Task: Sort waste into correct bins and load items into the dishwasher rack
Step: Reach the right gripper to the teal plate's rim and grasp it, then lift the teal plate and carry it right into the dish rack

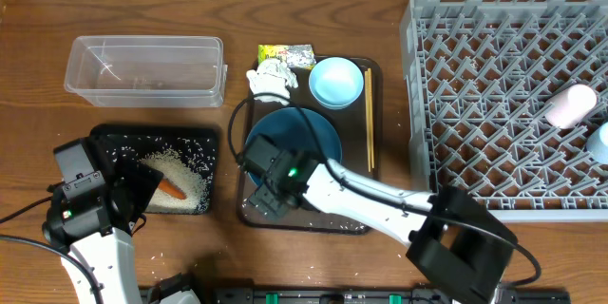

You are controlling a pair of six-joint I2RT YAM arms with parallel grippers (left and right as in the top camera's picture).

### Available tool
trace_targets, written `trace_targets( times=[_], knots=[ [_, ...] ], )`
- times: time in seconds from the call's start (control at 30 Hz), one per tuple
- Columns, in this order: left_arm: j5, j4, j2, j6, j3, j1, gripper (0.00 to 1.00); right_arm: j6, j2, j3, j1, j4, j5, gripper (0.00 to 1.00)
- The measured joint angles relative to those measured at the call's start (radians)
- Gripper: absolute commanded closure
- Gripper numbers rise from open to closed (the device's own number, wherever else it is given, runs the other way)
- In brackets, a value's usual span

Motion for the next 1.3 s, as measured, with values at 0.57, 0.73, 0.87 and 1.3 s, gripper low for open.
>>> trace_targets(
  times=[0.57, 0.73, 0.87, 1.3],
  knots=[
    [0.0, 0.0, 0.0, 0.0, 0.0, 0.0, 0.02, 0.093, 0.069, 0.068, 0.016, -0.06, 0.021, 0.85],
    [0.0, 0.0, 0.0, 0.0, 0.0, 0.0, 0.02, 0.104, 0.069, 0.222, 0.016, -0.2, 0.01, 0.99],
    [0.0, 0.0, 0.0, 0.0, 0.0, 0.0, 0.02, 0.105, 0.069, 0.368, 0.016, -0.303, -0.002, 0.99],
    [0.0, 0.0, 0.0, 0.0, 0.0, 0.0, 0.02, 0.081, 0.072, 0.488, 0.016, -0.404, -0.016, 0.56]
  ],
)
